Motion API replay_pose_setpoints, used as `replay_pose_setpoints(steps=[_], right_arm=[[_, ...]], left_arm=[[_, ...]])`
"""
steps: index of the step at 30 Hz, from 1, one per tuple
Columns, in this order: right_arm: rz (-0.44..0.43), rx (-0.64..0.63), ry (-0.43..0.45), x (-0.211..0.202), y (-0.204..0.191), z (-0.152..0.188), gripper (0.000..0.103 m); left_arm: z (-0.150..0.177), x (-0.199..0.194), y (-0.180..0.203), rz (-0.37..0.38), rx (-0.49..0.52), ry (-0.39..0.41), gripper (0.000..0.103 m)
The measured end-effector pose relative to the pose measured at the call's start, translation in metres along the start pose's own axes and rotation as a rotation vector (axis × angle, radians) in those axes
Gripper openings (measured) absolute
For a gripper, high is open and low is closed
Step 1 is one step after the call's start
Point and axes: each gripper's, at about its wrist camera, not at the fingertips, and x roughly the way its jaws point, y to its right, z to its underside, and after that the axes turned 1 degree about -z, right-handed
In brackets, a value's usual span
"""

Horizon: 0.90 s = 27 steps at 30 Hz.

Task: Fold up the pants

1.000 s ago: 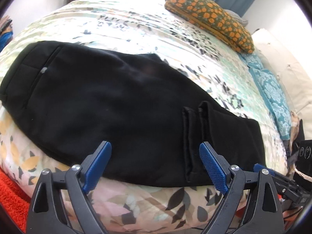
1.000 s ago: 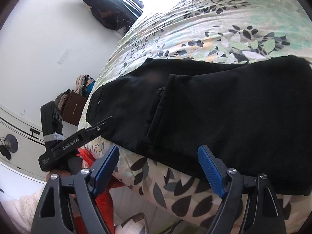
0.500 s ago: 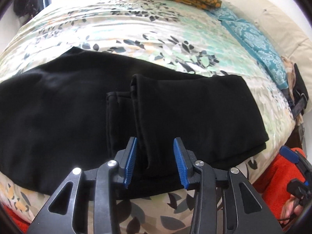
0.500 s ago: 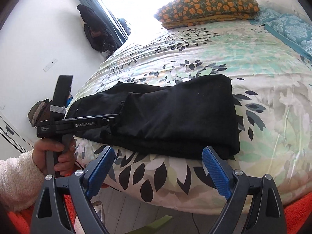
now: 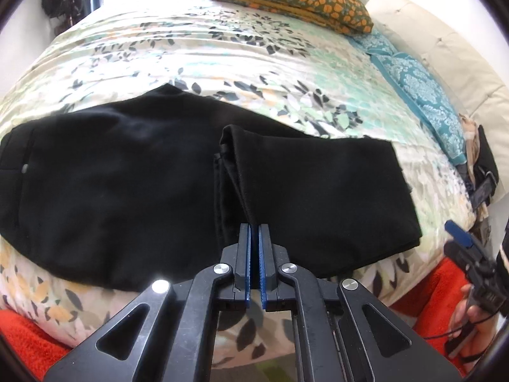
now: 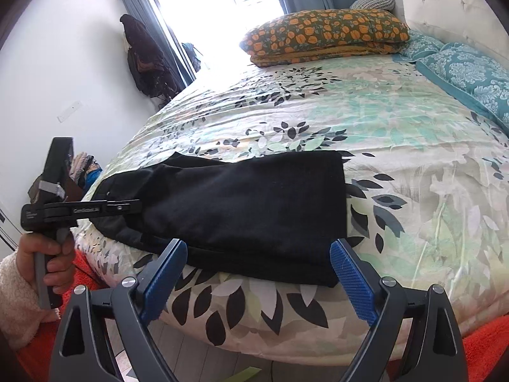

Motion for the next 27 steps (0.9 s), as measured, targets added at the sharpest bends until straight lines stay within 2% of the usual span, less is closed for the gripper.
replay_pose_setpoints(steps=[2, 4, 6, 8, 9, 10, 11, 14, 15, 17, 18, 19, 20, 21, 22, 24, 27], right_arm=[[0.096, -0.006, -0.071, 0.029, 0.006, -0.007, 0.091], [0.139, -0.027, -0.160, 0.062, 0.009, -0.009, 0.091], [0.168, -0.070, -0.255, 0.090, 0.007, -0.003, 0.091], [0.164, -0.066, -0.228, 0.093, 0.007, 0.000, 0.091], [0.165, -0.062, -0.228, 0.093, 0.008, 0.001, 0.091], [0.165, -0.062, -0.230, 0.093, 0.008, 0.001, 0.091], [0.164, -0.065, -0.227, 0.093, 0.009, 0.002, 0.091], [0.152, -0.062, -0.221, 0.092, 0.012, 0.004, 0.091], [0.148, -0.058, -0.222, 0.092, 0.012, 0.004, 0.091], [0.132, -0.053, -0.222, 0.091, 0.013, 0.004, 0.091], [0.113, -0.045, -0.226, 0.090, 0.015, 0.002, 0.091], [0.080, -0.024, -0.227, 0.086, 0.020, -0.001, 0.091], [0.039, 0.021, -0.212, 0.078, 0.029, -0.004, 0.091], [-0.006, 0.089, -0.174, 0.066, 0.041, -0.007, 0.091], [-0.055, 0.167, -0.129, 0.054, 0.057, -0.009, 0.091], [-0.128, 0.316, -0.074, 0.037, 0.089, -0.008, 0.091], [-0.233, 0.420, -0.111, 0.040, 0.117, -0.003, 0.091]], left_arm=[[0.007, 0.019, -0.006, -0.012, -0.010, -0.044, 0.003], [0.015, 0.029, -0.002, -0.039, 0.018, -0.055, 0.005], [0.014, 0.026, 0.002, -0.062, 0.041, -0.044, 0.013], [0.008, 0.014, -0.003, -0.073, 0.009, -0.027, 0.040], [0.005, 0.006, -0.010, -0.078, -0.020, 0.006, 0.066], [0.002, -0.002, -0.018, -0.080, -0.055, 0.052, 0.077], [-0.001, -0.007, -0.025, -0.067, -0.092, 0.078, 0.077], [-0.011, 0.010, -0.031, 0.015, -0.137, -0.013, 0.077], [-0.012, 0.019, -0.027, 0.020, -0.115, -0.046, 0.077], [-0.011, 0.038, -0.015, -0.025, -0.062, -0.091, 0.076], [-0.010, 0.045, -0.010, -0.038, -0.042, -0.111, 0.072], [-0.008, 0.050, -0.004, -0.039, -0.022, -0.121, 0.044], [-0.007, 0.054, 0.002, -0.043, 0.000, -0.125, 0.027], [-0.006, 0.053, 0.006, -0.073, 0.023, -0.116, 0.018], [-0.007, 0.051, 0.009, -0.083, 0.037, -0.103, 0.013], [-0.012, 0.045, 0.009, -0.073, 0.039, -0.076, 0.011], [-0.018, 0.043, 0.004, -0.074, 0.028, -0.060, 0.011]])
